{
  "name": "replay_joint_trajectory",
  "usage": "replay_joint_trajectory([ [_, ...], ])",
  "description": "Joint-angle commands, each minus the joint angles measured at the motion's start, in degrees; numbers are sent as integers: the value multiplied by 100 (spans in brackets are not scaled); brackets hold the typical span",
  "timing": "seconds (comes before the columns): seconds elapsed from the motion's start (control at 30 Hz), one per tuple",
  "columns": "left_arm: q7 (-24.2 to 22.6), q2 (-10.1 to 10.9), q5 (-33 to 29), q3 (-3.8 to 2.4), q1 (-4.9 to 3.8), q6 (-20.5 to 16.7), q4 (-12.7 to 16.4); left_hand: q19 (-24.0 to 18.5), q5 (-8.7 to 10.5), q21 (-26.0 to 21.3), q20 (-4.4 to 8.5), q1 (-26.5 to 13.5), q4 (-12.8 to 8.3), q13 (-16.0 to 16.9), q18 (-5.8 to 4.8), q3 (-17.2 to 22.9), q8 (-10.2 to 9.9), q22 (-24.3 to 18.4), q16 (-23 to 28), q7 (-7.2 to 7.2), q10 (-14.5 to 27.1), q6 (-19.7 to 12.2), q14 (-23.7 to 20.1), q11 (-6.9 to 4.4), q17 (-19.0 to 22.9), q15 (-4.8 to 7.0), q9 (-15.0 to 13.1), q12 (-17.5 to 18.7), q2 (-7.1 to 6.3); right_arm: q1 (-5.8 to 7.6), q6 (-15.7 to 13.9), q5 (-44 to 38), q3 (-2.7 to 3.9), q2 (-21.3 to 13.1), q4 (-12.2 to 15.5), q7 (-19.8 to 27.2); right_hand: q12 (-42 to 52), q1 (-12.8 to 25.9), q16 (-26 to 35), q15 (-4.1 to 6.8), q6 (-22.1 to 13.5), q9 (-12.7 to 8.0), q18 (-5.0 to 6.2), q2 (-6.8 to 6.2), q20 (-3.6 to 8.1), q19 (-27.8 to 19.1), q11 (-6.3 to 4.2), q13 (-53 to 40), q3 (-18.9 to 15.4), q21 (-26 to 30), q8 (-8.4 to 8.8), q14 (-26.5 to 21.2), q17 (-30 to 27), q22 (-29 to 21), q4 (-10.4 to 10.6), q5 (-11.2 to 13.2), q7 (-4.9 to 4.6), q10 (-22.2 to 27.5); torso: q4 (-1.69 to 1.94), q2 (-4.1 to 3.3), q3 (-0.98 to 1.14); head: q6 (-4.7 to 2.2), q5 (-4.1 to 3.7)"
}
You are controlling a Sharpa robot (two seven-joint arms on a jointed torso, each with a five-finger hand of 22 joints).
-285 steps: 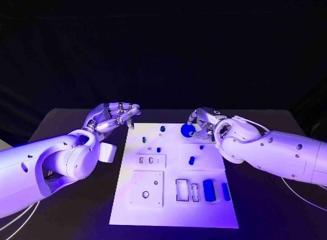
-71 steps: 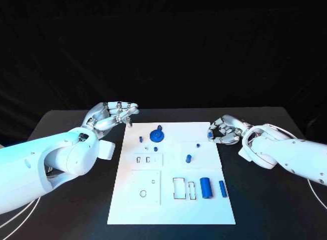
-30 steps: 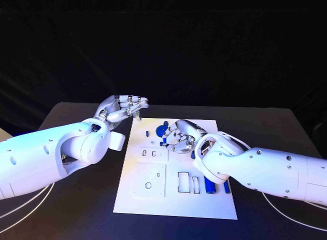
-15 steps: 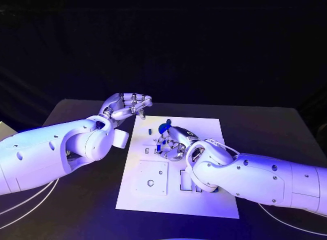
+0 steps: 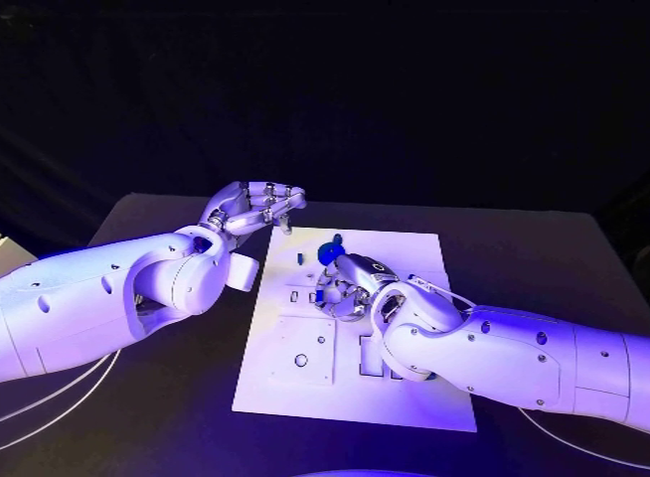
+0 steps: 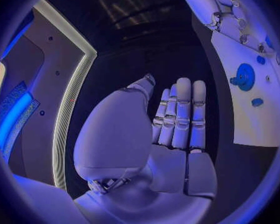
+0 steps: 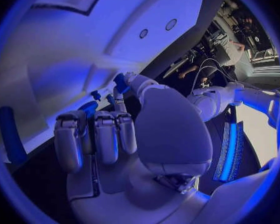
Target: Assemble the parts on the task board
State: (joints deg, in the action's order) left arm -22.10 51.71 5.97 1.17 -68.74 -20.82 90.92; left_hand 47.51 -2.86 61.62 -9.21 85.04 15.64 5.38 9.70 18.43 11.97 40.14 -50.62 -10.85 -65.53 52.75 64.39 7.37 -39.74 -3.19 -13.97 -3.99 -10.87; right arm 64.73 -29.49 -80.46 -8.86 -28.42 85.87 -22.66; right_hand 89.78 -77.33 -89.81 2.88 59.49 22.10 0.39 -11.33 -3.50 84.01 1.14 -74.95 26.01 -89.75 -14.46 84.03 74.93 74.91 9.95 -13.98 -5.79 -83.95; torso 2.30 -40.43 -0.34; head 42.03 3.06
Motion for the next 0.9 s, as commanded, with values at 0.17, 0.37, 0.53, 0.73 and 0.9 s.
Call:
replay_joint_trajectory([
  [0.17,-31,5,23,-4,-4,76,15,-23,-4,31,-11,-10,44,5,78,2,-16,5,-36,-2,-26,-8,-25,-15,8,-4,-9,-34,-19,-9,163,-246,-5,-7,-11,-47,22,69,-19,-8,30,361,-39,-15,13,599,-26,-1505,-13,-25,-268,597,1507,1509,30,-23,57,-605,0,1,-1,8,10],
  [0.37,-29,5,23,-4,-4,84,17,-23,-4,31,-11,-10,44,5,78,2,-16,5,-36,-2,-26,-8,-25,-15,8,-4,-9,-34,-19,-12,185,-271,-10,3,-42,-64,22,120,-19,-11,13,357,-39,-60,12,599,-20,-1505,-32,-25,-270,597,1507,1509,44,-7,50,-605,0,0,3,9,30],
  [0.53,-25,7,23,-4,-4,89,17,-23,-4,31,-11,-10,44,5,78,2,-16,5,-36,-2,-26,-8,-25,-15,8,-4,-9,-34,-19,-18,178,-279,-15,21,-69,-67,22,201,-19,-20,-14,349,-39,-136,7,599,-9,-1505,-82,-25,-271,597,1507,1509,70,-19,37,-605,-2,-1,3,14,31],
  [0.73,-14,14,23,-4,-4,103,17,-26,-4,43,-10,-16,47,8,78,2,-16,12,-49,1,-28,-7,-22,-18,12,-2,-12,-35,-19,-20,175,-294,-18,31,-84,-65,22,287,-19,-39,-87,328,-39,-214,-7,599,16,-1505,-170,-25,-249,597,1507,1509,109,-20,6,-605,-3,1,0,6,38],
  [0.9,-6,15,23,-4,-4,113,16,-26,-4,43,-10,-16,47,8,78,2,-16,12,-49,1,-28,-7,-22,-18,12,-2,-12,-35,-19,-20,157,-299,-18,37,-99,-48,22,328,-19,-60,-156,306,-39,-253,-23,599,43,-1505,-241,-25,-222,597,1507,1509,135,0,-24,-605,-4,6,-4,5,43],
])
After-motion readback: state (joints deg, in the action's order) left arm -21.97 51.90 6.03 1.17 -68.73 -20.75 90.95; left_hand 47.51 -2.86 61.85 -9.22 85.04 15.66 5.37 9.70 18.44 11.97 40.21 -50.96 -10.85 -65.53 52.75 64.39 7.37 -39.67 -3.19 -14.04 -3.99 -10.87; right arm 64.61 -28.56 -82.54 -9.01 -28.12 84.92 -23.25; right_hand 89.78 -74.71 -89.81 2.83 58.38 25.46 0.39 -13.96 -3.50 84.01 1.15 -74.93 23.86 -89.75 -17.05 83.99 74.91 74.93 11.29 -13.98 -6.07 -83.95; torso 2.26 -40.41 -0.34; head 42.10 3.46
